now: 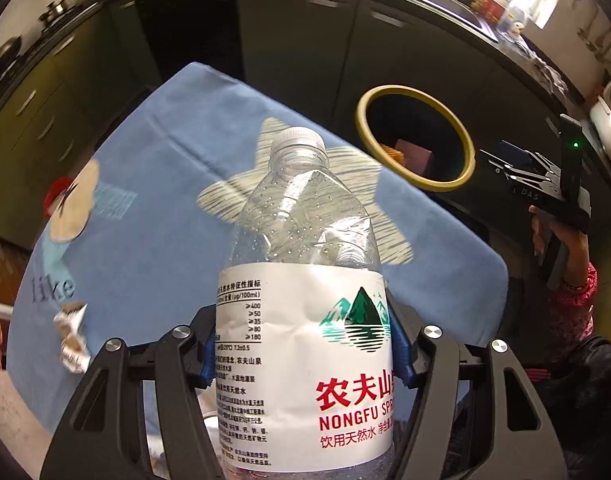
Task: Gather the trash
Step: 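Carry the water bottle over the bin and open the left gripper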
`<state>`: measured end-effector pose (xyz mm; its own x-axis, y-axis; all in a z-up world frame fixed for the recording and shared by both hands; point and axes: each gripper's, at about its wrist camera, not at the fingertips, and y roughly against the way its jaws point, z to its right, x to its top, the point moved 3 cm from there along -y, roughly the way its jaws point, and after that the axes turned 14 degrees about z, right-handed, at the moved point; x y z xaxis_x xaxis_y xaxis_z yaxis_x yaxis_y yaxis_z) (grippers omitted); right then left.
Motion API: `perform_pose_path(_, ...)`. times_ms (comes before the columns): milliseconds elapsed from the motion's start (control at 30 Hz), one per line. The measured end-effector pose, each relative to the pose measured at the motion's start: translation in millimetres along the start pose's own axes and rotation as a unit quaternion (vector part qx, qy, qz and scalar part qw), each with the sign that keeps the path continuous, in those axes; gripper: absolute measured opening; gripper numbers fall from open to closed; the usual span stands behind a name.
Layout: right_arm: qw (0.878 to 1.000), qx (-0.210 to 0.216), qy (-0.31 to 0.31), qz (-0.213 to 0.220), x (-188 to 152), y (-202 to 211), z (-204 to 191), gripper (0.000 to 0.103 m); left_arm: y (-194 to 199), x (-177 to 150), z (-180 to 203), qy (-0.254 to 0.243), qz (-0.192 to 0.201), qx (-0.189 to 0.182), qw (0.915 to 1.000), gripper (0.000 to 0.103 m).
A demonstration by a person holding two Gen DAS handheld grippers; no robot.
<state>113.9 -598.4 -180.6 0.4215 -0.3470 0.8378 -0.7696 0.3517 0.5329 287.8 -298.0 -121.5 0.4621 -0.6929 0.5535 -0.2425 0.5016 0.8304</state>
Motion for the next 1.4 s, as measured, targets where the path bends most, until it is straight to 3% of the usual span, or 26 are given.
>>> perform_pose_path(200, 0.998, -0.044, -0.042, -0.002, -6, 8, 64, 0.086, -78, 62, 83, -0.066, -0.029, -0.052, 0.9961, 0.064)
perform_pose_path(400, 0.996, -0.063, -0.067, -0.006, -16, 11, 99, 0.086, -157, 100, 140, -0.098, -0.065, -0.077, 0.9901, 0.064)
perform_pose_path(633, 0.994, -0.078, -0.081, -0.008, -21, 14, 122, 0.086, -233, 138, 168, -0.098, -0.070, -0.054, 0.9912, 0.066)
perform_pose_path(700, 0.993, -0.080, -0.083, -0.009, -22, 14, 125, 0.086, -238, 147, 167, -0.096, -0.054, -0.034, 0.9933, 0.082)
perform_pose_path(867, 0.994, -0.076, -0.082, -0.010, -22, 12, 123, 0.086, -207, 153, 163, -0.072, -0.029, -0.038, 0.9962, 0.084)
perform_pose_path(1033, 0.996, -0.055, -0.074, -0.010, -20, 9, 109, 0.086, -131, 137, 158, -0.052, 0.024, -0.034, 0.9978, 0.086)
perform_pose_path(1200, 0.998, -0.029, -0.054, -0.009, -18, 12, 86, 0.086, -35, 94, 134, -0.015, 0.093, -0.020, 0.9953, 0.089)
perform_pose_path(1400, 1.000, 0.012, -0.022, -0.009, -20, 19, 46, 0.086, 76, 26, 89, 0.048, 0.177, 0.017, 0.9828, 0.093)
